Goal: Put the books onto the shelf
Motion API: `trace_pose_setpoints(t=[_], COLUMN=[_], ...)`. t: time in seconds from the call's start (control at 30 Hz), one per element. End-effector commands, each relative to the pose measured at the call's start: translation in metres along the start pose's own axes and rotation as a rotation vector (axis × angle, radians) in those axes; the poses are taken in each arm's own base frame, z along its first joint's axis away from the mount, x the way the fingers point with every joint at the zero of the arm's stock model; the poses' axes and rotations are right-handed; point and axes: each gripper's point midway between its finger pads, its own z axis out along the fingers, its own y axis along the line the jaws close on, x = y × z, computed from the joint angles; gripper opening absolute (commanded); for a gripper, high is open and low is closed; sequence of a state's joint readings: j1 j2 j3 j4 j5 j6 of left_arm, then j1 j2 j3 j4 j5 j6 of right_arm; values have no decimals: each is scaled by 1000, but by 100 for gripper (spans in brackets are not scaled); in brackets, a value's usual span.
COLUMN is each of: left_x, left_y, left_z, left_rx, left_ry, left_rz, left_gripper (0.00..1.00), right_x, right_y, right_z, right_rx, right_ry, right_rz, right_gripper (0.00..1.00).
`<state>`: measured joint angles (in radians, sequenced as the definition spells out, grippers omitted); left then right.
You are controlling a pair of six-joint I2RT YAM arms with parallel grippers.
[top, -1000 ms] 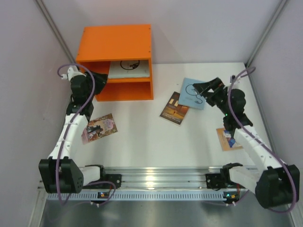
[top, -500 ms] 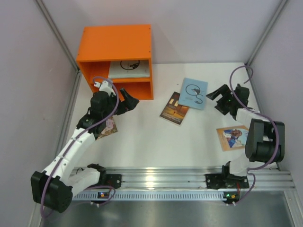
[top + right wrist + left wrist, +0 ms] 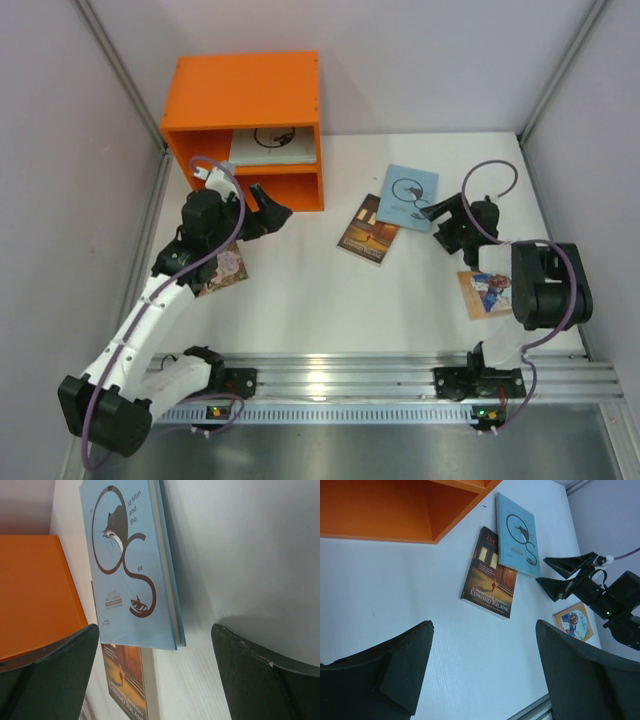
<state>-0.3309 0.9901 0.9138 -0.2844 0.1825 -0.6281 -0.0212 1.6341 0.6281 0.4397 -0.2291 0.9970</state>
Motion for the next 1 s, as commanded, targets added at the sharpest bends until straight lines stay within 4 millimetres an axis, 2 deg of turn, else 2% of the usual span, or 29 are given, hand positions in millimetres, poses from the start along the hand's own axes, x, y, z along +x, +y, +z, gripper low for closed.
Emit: trace_pose_setpoints(t=[0.0,0.03,0.33,0.47,0.57,0.6,0.67,0.7,0.73,0.77,0.83,0.87,0.93,0.97], left_x=[-22,-25,-46,-48,-50,-50,-52,-51,-51,-52,-52,-54,-54,-58], left_y=[-16,-17,-39,-44,-46,-47,-50,-52,-53,-55,-57,-59,-60,-61], left_z=[-12,-14,-24,-23,-24,-25,-28,-29,-29,-31,-33,-35,-36,-37], left_rx=[32,32,94,119,125,129,136,146,149,149,155,153,155,152], left_ry=[-61,-72,-121,-113,-118,-113,-108,-97,-88,-79,-58,-46,-23,-19], left_rz=[11,9,9,17,15,15,17,21,23,31,35,37,51,66], left_gripper=[88,85,82,72,70,70,70,70,71,71,72,73,73,74], right_x=[-4,-1,12,16,18,13,13,7,7,-6,-18,-24,-30,-27], right_y=[14,8,10,2,2,10,11,16,19,21,30,42,63,70], right_z=[12,16,28,32,34,32,29,23,19,13,1,-7,-26,-32], right_rx=[-70,-64,-154,-150,-179,-219,-246,-287,-307,-331,-383,-424,-496,-520], right_ry=[-87,-80,-53,-52,-49,-65,-68,-88,-90,-114,-128,-136,-126,-97], right_rz=[22,42,149,167,177,189,203,211,210,216,205,188,157,142], right_gripper=[94,94,86,82,67,52,33,18,10,1,0,0,0,0])
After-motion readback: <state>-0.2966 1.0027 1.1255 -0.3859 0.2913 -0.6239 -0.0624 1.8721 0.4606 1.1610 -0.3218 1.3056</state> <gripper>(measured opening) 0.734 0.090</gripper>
